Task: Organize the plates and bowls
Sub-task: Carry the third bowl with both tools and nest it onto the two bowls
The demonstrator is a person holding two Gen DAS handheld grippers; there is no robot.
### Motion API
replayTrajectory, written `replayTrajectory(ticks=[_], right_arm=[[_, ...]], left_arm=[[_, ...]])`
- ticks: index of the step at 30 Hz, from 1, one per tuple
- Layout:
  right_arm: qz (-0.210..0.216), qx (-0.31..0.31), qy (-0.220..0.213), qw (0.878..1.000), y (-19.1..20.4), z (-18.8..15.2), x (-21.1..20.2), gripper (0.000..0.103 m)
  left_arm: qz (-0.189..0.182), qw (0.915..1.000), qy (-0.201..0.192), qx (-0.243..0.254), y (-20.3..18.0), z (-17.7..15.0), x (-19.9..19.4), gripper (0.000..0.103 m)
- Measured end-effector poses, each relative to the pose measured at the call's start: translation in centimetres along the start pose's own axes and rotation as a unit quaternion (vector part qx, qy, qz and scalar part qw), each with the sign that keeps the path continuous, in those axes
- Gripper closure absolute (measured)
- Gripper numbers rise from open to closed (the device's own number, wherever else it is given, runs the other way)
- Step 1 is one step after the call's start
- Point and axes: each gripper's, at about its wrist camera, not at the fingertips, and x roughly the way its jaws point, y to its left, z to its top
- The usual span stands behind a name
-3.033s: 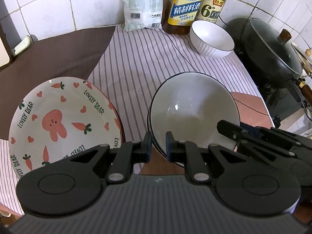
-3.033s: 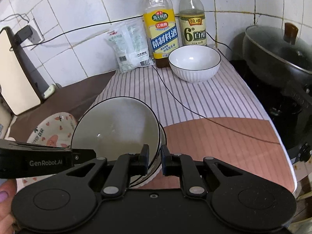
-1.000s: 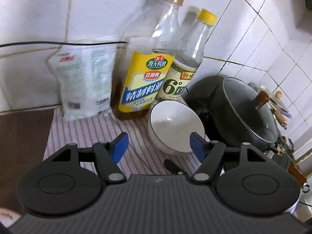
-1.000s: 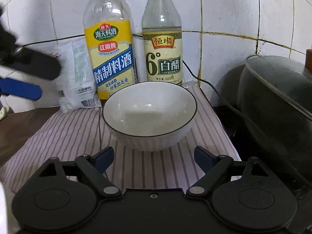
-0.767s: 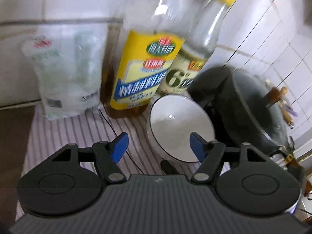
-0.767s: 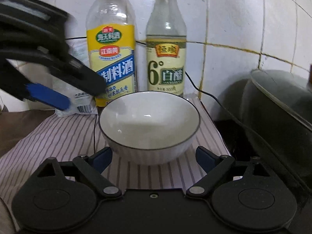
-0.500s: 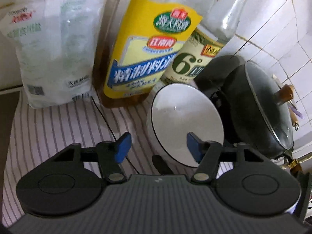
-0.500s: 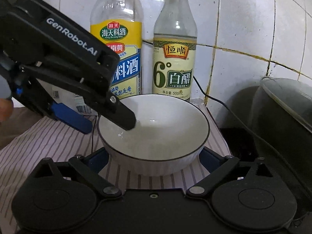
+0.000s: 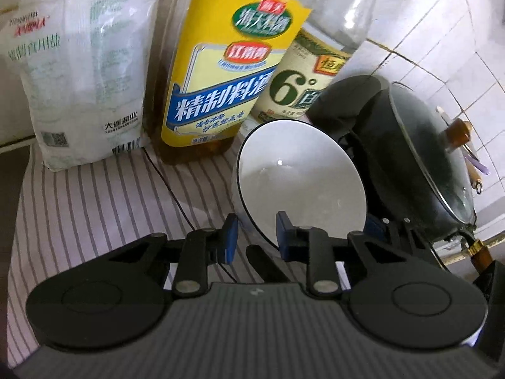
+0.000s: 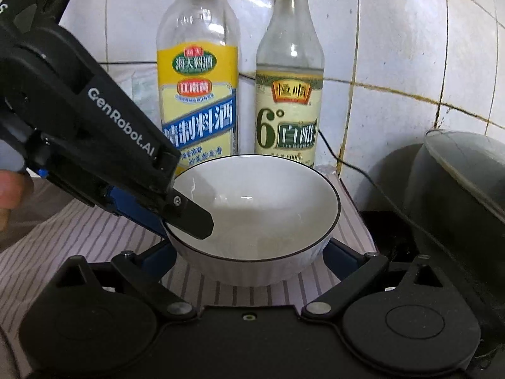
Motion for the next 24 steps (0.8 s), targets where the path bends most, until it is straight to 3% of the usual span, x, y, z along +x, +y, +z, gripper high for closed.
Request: replayTrajectory(ticks=[6, 14, 24], right_arm=[[-0.001, 0.002, -0.010, 1.000, 1.0, 1.3, -2.9, 0.002], [-0.008, -0.027, -0.044, 0.999, 3.0, 2.9, -8.2, 0.002], [0.005, -0.031, -0.078, 0.997, 6.4, 3.4, -14.3, 0.002]], left_arm=[[0.013, 0.9997, -0.007, 0.019, -1.5, -0.2, -3.1, 0.080], [0.005, 0.9991, -0.029, 0.031, -3.0, -0.9, -8.5, 0.080], [0.052, 0.9962, -0.035, 0.060, -4.8, -3.6, -15.0, 0.080]])
